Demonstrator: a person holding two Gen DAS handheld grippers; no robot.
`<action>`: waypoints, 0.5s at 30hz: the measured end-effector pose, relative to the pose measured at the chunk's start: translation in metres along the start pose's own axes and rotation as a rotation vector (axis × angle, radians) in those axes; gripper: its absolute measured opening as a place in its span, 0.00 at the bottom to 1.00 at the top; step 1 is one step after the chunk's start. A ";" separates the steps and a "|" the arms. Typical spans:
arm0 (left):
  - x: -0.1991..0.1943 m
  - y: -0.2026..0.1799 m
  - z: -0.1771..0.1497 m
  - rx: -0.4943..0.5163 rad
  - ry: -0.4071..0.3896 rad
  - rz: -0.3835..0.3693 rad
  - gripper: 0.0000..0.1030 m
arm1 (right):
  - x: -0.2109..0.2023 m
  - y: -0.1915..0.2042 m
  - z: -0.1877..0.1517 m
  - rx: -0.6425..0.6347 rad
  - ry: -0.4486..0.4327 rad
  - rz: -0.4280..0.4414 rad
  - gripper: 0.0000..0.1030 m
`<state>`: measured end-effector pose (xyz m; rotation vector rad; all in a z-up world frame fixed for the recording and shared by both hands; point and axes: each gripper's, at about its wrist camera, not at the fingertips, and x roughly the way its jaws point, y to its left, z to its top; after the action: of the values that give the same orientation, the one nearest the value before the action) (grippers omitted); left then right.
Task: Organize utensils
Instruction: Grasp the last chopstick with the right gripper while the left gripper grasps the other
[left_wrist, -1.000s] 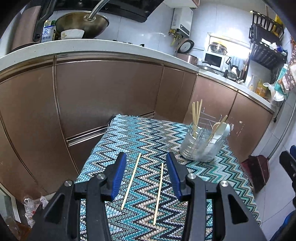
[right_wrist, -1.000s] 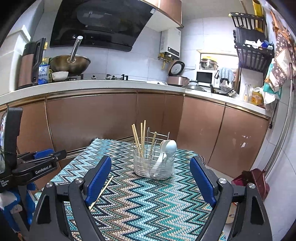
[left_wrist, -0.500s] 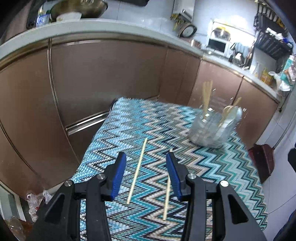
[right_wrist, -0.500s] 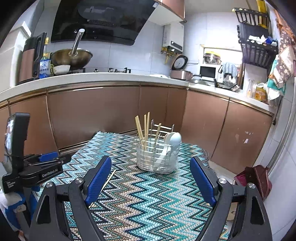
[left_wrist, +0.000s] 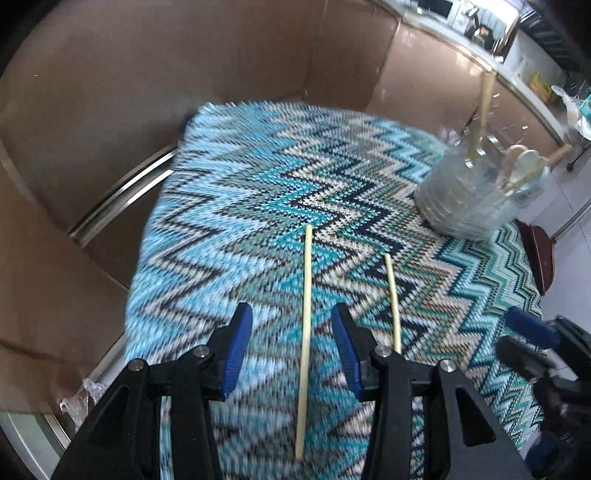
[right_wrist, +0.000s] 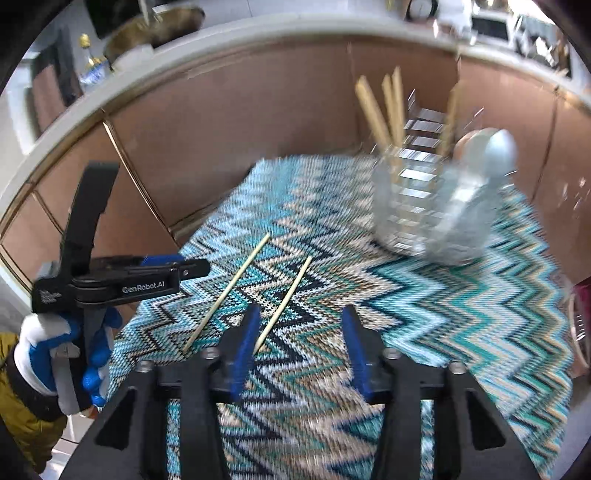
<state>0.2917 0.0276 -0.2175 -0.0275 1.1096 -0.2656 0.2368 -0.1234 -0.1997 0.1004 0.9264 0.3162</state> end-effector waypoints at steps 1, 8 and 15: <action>0.009 0.001 0.007 0.004 0.027 -0.009 0.41 | 0.011 -0.001 0.005 0.012 0.024 0.020 0.35; 0.053 -0.002 0.041 0.047 0.157 -0.060 0.41 | 0.082 -0.005 0.038 0.065 0.171 0.075 0.28; 0.065 -0.007 0.051 0.123 0.187 -0.020 0.25 | 0.130 -0.009 0.053 0.070 0.281 0.045 0.21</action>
<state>0.3625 0.0004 -0.2503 0.0973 1.2776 -0.3594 0.3533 -0.0889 -0.2697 0.1434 1.2156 0.3452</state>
